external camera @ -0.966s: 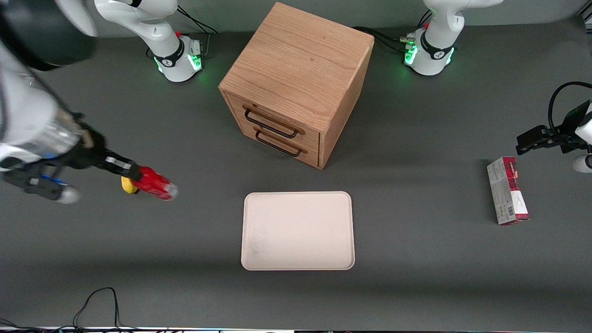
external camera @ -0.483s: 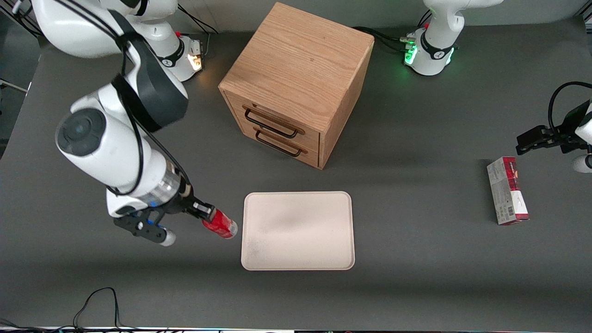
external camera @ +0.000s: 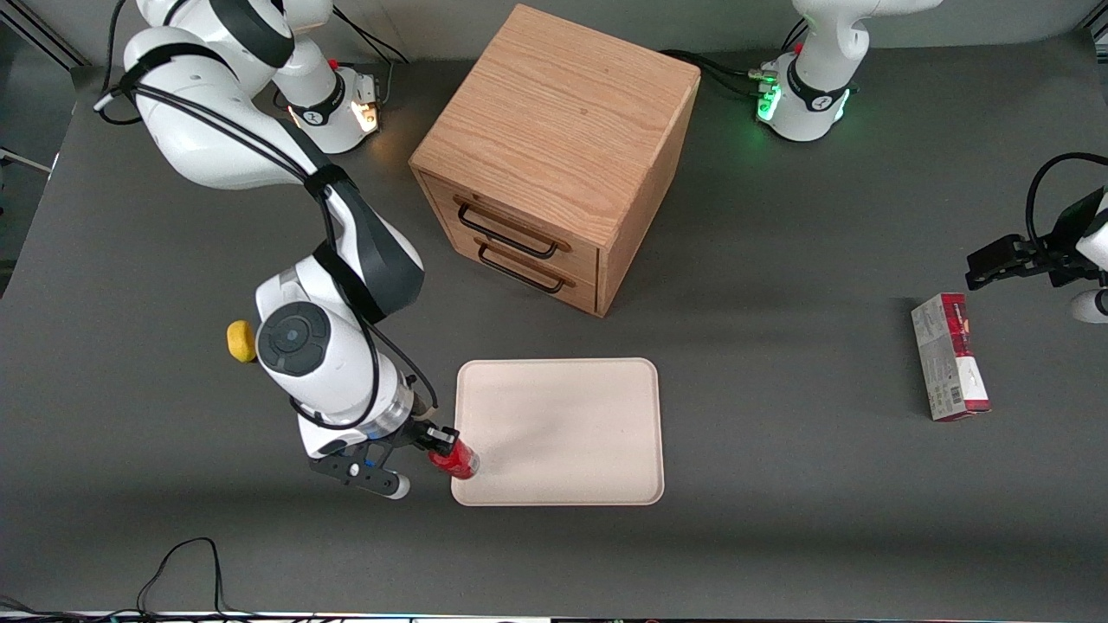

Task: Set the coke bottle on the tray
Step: 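Lift the bottle and carry it with the right gripper to the tray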

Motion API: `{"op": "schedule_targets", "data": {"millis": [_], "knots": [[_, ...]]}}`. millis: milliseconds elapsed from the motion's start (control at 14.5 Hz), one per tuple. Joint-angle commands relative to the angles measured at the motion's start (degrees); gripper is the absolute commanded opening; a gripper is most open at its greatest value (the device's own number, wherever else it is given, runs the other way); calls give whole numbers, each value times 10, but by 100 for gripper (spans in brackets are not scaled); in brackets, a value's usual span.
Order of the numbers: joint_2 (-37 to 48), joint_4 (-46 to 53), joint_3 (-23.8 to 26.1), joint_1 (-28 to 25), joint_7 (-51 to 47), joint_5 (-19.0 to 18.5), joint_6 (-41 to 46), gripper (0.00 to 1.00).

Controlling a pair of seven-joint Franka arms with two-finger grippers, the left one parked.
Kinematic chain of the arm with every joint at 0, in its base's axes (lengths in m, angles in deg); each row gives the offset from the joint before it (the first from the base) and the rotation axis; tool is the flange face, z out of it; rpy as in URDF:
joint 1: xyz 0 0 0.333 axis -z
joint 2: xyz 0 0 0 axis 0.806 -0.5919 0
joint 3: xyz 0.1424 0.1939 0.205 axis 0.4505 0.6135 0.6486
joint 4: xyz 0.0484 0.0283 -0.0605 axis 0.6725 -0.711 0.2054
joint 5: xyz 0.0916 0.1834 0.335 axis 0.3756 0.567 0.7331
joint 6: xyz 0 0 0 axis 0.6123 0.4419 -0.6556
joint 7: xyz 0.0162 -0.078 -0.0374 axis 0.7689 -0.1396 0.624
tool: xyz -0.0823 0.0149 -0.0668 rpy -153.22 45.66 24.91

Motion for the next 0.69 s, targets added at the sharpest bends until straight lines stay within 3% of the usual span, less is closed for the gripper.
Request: {"op": "schedule_targets", "data": {"millis": [0,483,552,621], "knots": [[-28,28,8,-4,7,-19,-12,1],[-43,11,5,-9,7,-19,-42,4],[-43,10,6,-9,6,-19,-42,17],[-46,7,5,-9,5,-19,-44,54]]}}
